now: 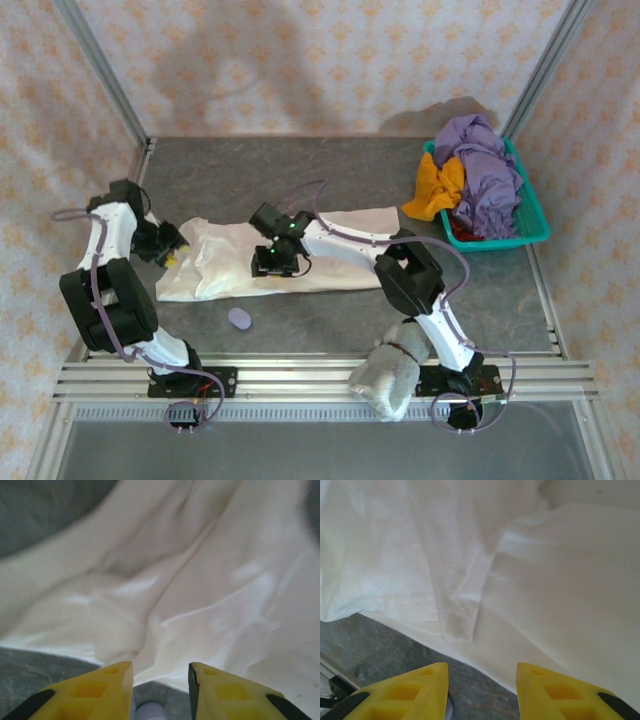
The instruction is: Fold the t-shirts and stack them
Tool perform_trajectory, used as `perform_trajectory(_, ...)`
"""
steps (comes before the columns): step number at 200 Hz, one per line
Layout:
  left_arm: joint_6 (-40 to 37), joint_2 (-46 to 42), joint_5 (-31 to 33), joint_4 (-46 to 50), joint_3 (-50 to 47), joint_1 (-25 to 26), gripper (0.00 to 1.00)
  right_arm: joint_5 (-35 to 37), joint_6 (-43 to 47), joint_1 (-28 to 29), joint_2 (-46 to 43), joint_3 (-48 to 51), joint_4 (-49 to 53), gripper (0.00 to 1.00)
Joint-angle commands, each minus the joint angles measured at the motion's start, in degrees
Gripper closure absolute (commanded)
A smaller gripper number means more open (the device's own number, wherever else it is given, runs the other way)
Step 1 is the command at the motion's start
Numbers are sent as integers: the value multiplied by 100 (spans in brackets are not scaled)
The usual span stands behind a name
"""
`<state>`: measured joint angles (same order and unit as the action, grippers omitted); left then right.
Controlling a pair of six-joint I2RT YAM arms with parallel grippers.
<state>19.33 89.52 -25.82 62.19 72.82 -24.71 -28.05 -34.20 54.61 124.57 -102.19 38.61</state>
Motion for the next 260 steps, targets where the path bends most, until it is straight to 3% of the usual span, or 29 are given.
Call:
perform_trajectory(1, -234, 334, 553, 439, 965, 93, 64, 192, 186, -303, -644, 154, 153, 59)
perform_trajectory(52, -619, 1799, 1759, 795, 2658, 1222, 59, 159, 512, -1231, -248, -159, 261, 58)
perform_trajectory(123, -946, 3419, 2248, 1230, 3902, 1818, 61, -143, 502, -1921, 194, -42, 16, 58)
perform_trajectory(168, -1119, 3865, 2170, 1350, 3906, 1851, 67, -262, 435, -2033, 401, -52, -134, 58)
perform_trajectory(244, -1177, 3870, 2103, 1130, 3420, 1856, 67, -332, 513, -2200, 683, -215, -134, 58)
perform_trajectory(260, -1177, 3889, 2182, 1159, 3409, 1851, 72, -375, 512, -2226, 746, -209, -143, 58)
